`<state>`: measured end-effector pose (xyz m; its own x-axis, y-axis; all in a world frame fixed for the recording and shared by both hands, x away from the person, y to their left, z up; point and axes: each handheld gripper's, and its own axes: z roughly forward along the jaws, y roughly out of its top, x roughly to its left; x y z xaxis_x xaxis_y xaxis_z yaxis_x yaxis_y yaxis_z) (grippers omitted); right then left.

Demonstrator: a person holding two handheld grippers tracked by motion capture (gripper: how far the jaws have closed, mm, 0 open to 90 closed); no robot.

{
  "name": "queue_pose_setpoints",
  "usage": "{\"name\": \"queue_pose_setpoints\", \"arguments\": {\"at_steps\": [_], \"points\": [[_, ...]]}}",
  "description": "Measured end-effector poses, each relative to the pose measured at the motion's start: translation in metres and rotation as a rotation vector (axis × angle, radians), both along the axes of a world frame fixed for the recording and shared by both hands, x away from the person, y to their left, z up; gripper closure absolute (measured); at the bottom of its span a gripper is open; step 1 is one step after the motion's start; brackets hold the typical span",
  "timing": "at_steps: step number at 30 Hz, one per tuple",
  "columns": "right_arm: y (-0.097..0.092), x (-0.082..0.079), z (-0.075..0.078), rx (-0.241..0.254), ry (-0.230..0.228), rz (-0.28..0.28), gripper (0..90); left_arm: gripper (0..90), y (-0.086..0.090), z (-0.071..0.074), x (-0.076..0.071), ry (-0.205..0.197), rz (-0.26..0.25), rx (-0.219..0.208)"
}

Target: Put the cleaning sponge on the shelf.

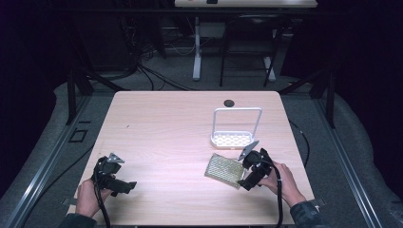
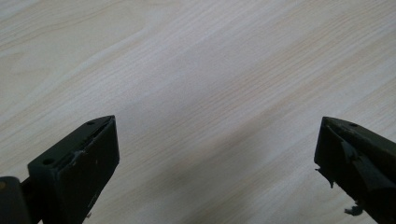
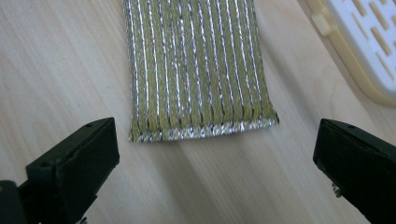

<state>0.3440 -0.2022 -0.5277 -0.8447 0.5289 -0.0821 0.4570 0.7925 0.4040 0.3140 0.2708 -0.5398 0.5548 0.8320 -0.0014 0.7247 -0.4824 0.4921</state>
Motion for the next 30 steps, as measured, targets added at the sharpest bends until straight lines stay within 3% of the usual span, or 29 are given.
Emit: {"name": "queue_pose_setpoints", "arguments": {"at_steps": [6,20,30], "points": [[0.017,0.009,-0.008,-0.026,0.022,0.052,0.0,0.1,0.002,0.000,0.000,-0.002,0.004,-0.003],[0.034,0.019,-0.020,-0.031,0.053,0.082,0.3,0.1,0.001,0.000,0.000,0.005,-0.003,0.002],[0.037,0.017,-0.025,-0.061,0.036,0.076,11.3,0.1,0.001,-0.001,0.000,0.009,-0.004,0.005]]}}
